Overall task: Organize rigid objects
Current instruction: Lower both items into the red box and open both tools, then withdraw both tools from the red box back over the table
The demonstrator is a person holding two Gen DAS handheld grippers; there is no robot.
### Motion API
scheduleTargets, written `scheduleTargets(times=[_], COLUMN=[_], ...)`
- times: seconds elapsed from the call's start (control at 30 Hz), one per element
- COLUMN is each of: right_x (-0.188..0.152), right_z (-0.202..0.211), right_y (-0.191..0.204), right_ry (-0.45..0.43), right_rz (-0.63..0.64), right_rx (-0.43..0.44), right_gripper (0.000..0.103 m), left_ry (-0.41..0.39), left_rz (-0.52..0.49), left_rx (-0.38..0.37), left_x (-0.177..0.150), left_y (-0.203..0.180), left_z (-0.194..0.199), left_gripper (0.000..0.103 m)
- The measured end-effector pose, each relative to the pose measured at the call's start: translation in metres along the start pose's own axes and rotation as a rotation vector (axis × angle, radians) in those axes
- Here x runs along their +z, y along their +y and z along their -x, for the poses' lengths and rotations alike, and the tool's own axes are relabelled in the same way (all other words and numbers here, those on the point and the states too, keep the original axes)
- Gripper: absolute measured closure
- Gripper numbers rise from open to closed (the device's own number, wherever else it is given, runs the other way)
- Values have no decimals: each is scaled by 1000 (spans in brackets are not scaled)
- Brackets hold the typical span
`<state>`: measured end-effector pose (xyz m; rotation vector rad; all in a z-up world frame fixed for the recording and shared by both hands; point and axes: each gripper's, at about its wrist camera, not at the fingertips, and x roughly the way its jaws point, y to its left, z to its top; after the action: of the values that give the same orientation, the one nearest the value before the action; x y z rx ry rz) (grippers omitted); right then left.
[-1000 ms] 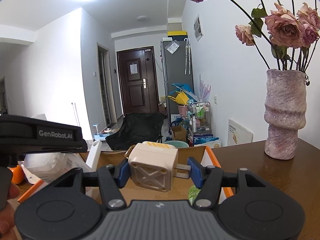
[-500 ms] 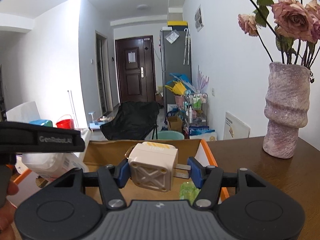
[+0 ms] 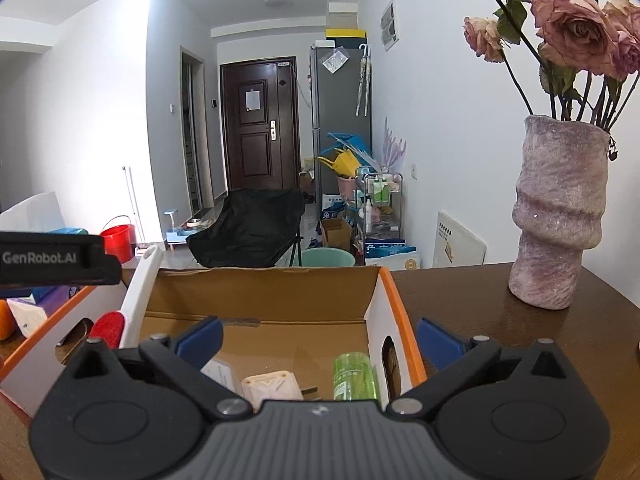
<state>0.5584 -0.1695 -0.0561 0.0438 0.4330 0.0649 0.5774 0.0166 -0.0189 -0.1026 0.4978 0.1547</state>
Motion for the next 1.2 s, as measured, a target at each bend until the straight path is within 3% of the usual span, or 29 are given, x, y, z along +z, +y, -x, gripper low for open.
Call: scheduleTargets(times=[0.43, 1.2], right_x=[3, -13], right_z=[11, 65], right_y=[2, -2], right_ry=[-38, -66], right_rz=[10, 35], right_rx=[-10, -34], right_gripper=[0, 0], left_ry=[-14, -52], left_rz=[-3, 5], left_rx=[-1, -9], left_x=[1, -12], left_y=[4, 26], left_z=[11, 72], left_gripper=[0, 0])
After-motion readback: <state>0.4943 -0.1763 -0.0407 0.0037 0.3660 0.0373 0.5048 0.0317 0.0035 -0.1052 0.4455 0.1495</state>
